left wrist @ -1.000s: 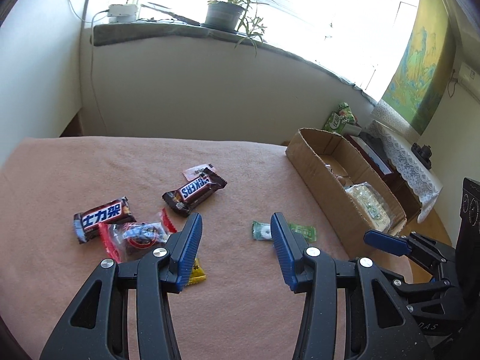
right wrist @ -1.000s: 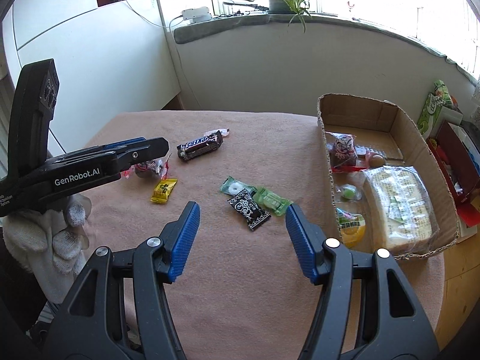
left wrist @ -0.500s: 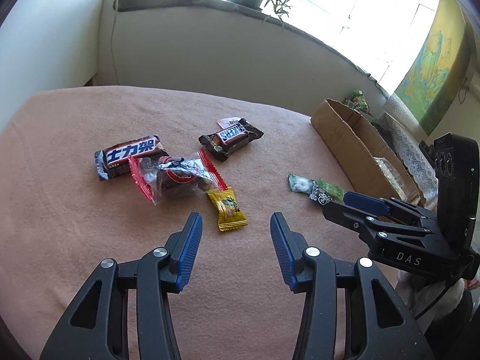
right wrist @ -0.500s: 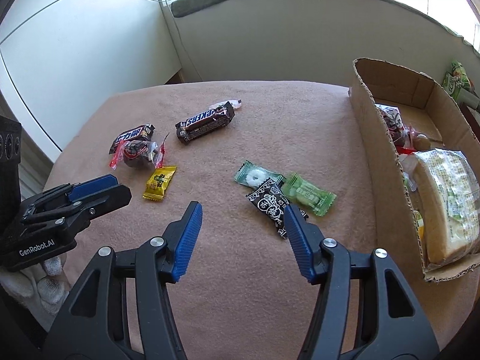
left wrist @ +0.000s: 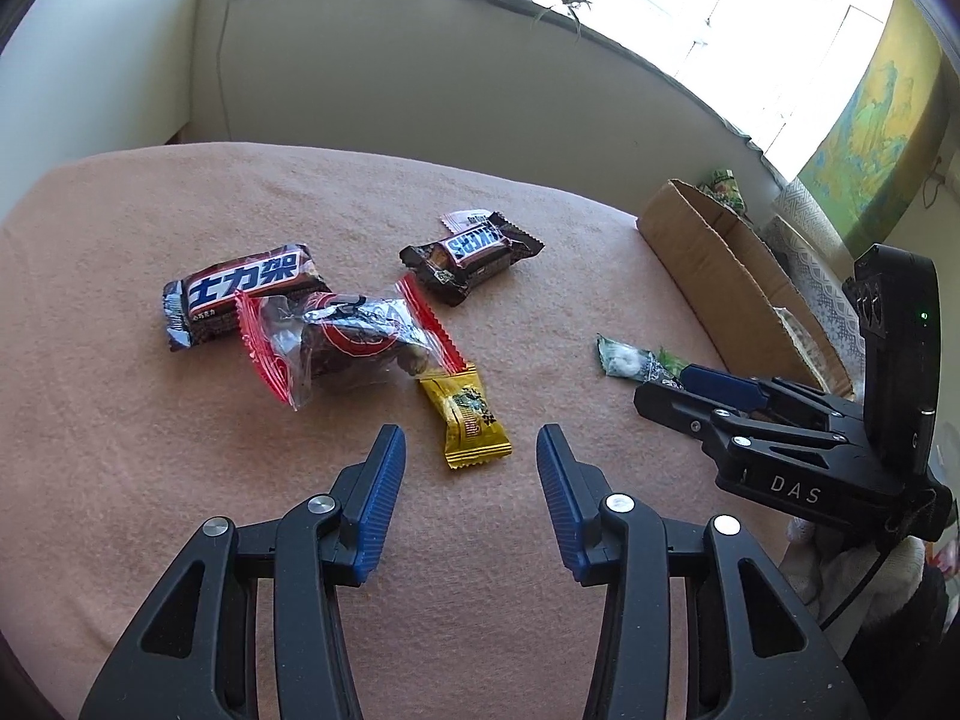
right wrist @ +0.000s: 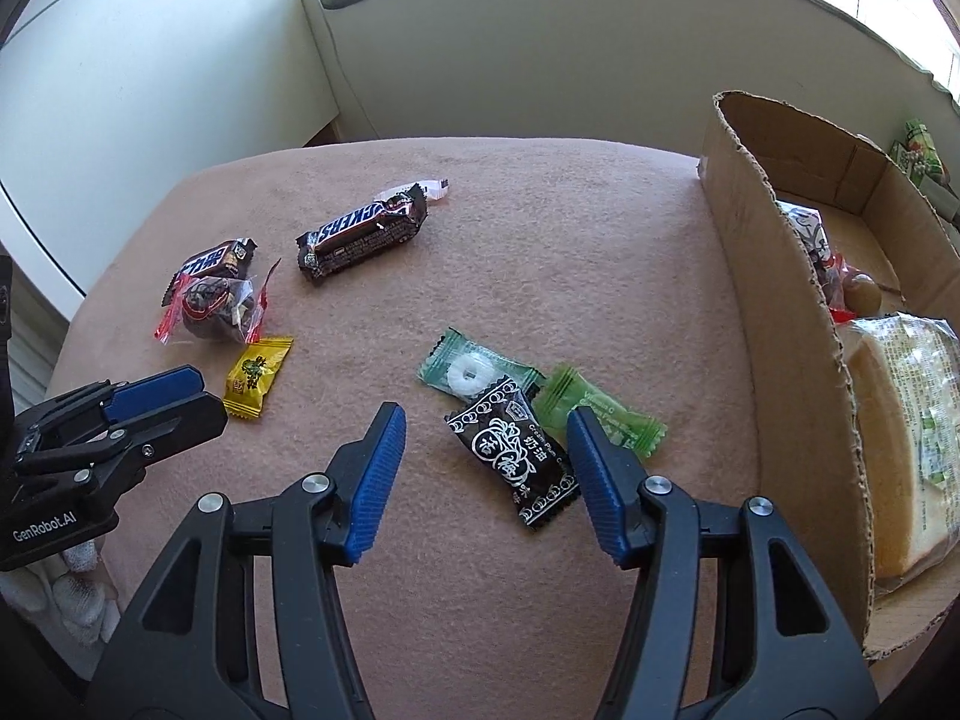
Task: Organize snacks
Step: 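Withdraw both tools from the box back over the candies on the table, then grasp the black-and-white candy packet with the right tool while the left tool grasps the yellow candy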
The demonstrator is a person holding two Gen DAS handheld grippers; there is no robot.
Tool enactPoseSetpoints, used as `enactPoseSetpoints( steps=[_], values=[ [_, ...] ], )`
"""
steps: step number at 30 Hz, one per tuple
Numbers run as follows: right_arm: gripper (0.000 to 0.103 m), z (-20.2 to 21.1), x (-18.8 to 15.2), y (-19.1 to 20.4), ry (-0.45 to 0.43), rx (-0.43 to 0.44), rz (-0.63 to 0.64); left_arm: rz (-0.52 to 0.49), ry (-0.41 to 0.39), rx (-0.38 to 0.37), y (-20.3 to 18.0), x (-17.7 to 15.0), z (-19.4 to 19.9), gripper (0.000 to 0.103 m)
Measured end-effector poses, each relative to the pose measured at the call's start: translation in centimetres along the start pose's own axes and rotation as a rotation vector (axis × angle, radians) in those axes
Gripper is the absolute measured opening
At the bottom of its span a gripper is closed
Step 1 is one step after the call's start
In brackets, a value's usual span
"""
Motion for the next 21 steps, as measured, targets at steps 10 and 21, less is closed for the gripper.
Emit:
enactPoseSetpoints(
  steps=[10, 21],
  values=[
    [0.048, -0.3, -0.7, 0.3, 0.034, 0.025, 0.019, -0.04, 0.023, 0.041, -0.5, 0.8, -1.9, 0.043],
    [0.027, -0.7, -0.8, 0.3, 0.02, -0.051, 0.071, -0.103, 0.021, 0.108, -0.6, 0.9, -2.5, 0.025]
  ],
)
Point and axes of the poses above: each gripper's, at about its wrist camera, not at the fingertips, and z roughly against the way its jaws point, y to its left, x to its top, the point moved 7 cm from there along -z, roughly the way its jaws point, and after that the axes turned 7 degrees about -z, right-handed, at the moved point
